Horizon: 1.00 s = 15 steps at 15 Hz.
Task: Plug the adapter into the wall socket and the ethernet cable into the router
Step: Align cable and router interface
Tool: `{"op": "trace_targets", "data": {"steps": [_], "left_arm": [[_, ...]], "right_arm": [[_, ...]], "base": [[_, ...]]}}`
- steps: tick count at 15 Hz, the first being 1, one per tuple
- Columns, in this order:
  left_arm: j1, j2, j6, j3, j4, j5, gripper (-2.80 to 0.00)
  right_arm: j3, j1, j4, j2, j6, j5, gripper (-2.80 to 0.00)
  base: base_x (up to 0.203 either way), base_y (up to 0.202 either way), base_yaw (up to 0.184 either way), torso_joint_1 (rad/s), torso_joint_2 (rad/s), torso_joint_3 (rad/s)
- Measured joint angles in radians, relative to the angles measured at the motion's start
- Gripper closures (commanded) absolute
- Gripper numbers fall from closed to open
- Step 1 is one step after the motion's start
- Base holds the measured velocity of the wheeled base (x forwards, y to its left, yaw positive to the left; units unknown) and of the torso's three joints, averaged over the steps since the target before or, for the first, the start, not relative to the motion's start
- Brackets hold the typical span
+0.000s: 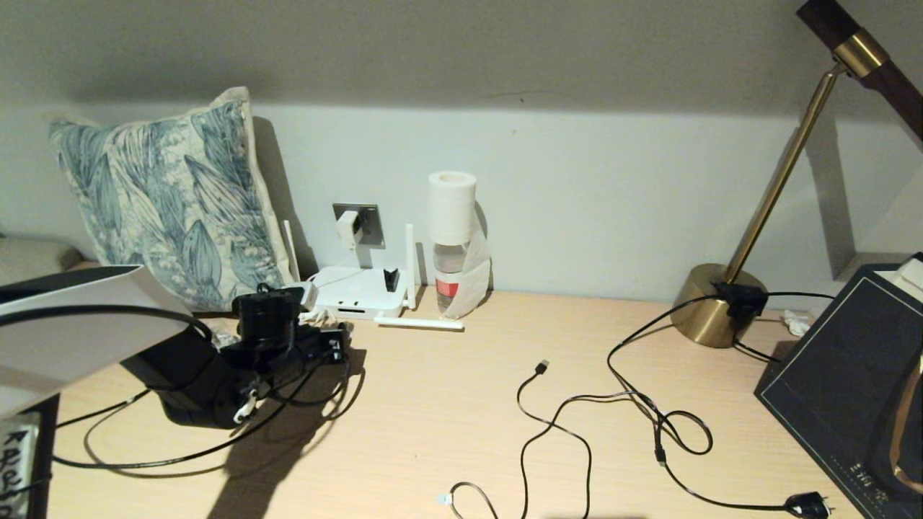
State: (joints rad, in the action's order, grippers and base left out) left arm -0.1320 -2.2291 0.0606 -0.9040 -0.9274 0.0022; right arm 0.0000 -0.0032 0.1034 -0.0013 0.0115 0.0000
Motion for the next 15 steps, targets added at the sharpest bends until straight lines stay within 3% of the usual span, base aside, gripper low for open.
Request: {"op": "trace_targets", "data": {"steps": [15], "left_arm": [[0.032,-0.043,-0.003,-0.094,0.036,-0.035,0.00]], "right_arm": [[0.000,0.000,0.000,0.000,0.000,0.000,0.00]], "base": [[0.000,0.000,0.000,0.000,0.00,0.000]]}}
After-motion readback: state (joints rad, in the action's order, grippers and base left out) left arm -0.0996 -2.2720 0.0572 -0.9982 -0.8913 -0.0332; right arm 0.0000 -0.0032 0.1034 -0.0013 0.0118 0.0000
